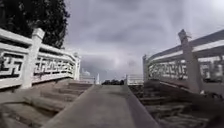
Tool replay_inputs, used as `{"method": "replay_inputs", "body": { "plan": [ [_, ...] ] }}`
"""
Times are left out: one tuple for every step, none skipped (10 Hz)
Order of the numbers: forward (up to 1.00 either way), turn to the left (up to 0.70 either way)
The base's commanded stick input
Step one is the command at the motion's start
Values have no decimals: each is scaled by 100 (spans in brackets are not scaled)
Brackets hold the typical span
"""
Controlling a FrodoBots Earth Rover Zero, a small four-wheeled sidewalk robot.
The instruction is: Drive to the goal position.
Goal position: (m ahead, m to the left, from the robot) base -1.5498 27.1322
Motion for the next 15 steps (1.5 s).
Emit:
{"method": "replay_inputs", "body": {
  "plan": [
    [70, 0],
    [70, 0],
    [70, 0],
    [70, 0],
    [70, 0],
    [70, 0],
    [70, 0],
    [70, 0],
    [70, 0],
    [70, 0],
    [70, 0],
    [70, 0],
    [70, 0],
    [70, 0],
    [70, 0]
  ]
}}
